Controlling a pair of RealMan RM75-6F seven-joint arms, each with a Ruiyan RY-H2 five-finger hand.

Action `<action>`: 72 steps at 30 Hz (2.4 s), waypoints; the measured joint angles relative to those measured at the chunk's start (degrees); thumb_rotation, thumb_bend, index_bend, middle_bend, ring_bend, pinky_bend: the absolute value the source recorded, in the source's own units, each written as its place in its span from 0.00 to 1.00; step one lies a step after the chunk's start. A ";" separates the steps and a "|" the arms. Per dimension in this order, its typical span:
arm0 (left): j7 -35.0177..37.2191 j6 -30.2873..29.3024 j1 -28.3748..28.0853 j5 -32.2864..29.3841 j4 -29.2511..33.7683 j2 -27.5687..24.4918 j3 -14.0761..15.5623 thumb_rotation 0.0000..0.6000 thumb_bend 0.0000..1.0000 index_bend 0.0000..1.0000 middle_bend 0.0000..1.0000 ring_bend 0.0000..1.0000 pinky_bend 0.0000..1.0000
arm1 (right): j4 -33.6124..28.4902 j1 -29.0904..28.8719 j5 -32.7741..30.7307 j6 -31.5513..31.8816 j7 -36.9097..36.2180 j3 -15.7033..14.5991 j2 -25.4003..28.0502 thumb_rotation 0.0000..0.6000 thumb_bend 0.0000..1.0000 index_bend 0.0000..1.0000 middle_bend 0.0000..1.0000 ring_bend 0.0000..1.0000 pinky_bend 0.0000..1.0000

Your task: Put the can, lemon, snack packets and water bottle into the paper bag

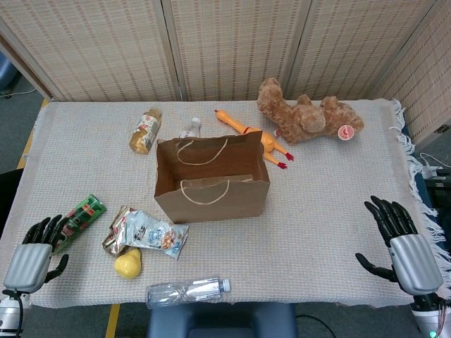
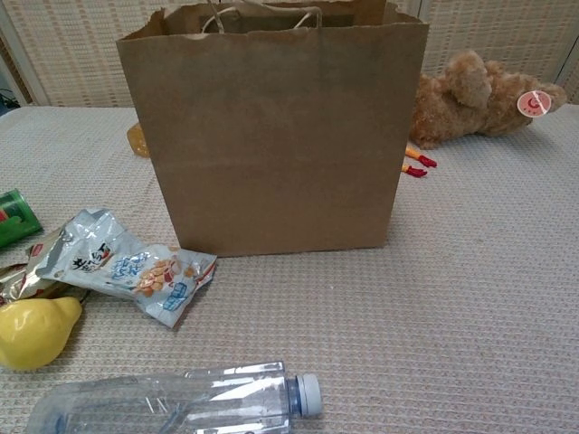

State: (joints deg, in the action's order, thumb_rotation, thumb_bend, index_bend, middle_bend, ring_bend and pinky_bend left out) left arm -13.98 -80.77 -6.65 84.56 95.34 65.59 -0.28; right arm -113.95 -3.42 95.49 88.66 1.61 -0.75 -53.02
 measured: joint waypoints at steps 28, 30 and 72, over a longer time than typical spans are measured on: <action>-28.12 15.86 -15.06 -41.61 10.24 -0.74 -6.82 1.00 0.34 0.00 0.00 0.00 0.05 | 0.86 -0.74 -1.92 -2.33 -0.51 1.42 -0.94 1.00 0.12 0.00 0.00 0.00 0.00; -29.10 15.46 -15.85 -42.70 10.74 -0.35 -6.61 1.00 0.34 0.00 0.00 0.00 0.02 | 0.87 -0.75 -1.92 -2.35 -0.51 1.43 -0.94 1.00 0.12 0.00 0.00 0.00 0.00; -35.49 12.18 -26.10 -58.73 -6.10 10.05 -4.02 1.00 0.56 0.51 0.57 0.55 0.62 | 1.45 -0.90 -1.17 -2.94 -2.55 1.50 -1.17 1.00 0.12 0.00 0.00 0.00 0.00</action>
State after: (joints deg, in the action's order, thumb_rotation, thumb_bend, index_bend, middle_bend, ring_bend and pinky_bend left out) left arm -49.46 -68.59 -32.75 25.83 89.24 75.63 -4.30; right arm -112.50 -4.32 94.33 85.72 -0.94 0.75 -54.19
